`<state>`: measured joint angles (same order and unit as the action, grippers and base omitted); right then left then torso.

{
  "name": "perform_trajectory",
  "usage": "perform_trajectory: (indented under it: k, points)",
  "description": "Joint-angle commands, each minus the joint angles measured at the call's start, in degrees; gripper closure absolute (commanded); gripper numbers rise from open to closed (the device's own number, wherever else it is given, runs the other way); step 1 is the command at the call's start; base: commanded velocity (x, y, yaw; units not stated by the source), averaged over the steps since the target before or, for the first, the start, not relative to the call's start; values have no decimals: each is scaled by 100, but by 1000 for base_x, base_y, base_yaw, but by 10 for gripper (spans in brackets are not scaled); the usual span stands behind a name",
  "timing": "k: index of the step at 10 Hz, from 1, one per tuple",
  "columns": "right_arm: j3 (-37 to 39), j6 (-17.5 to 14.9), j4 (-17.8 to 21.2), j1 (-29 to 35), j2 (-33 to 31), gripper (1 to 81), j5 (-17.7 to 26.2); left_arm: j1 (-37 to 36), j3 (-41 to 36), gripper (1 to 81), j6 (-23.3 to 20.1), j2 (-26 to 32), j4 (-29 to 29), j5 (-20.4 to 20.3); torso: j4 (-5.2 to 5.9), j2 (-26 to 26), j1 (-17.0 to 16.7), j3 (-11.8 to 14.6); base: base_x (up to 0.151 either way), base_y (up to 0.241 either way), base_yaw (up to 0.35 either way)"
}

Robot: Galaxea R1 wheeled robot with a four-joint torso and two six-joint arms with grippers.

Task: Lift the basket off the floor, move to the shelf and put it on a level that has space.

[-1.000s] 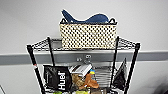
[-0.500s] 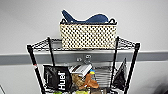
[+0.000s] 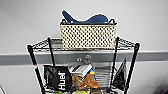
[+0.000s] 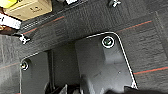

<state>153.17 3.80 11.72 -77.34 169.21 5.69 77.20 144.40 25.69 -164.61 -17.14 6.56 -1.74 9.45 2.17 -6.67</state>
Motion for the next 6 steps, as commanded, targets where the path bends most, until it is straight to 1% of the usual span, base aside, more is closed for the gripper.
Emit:
perform_trajectory:
  k: [1,2,3,5,6]
  points:
    - [229,-29,-161,135,248,10,-68,-246,124,10,-37,-125,-53,179,0,0,0,0,0,0,0]
    - [256,-29,-152,21,309,10,-225,-193,202,10,-37,-229,-53,154,0,2,0,2,0,0,0]
    - [247,-29,-161,-76,361,10,-339,-122,307,10,-37,-326,-79,-38,0,2,-2,2,0,0,0]
    - [256,-38,-187,-234,450,10,-455,-8,546,10,-37,-503,-123,-111,0,5,-5,5,0,0,0]
    - [256,-29,-395,-296,511,10,-595,44,658,10,-37,-590,-131,-205,0,5,-5,7,0,0,0]
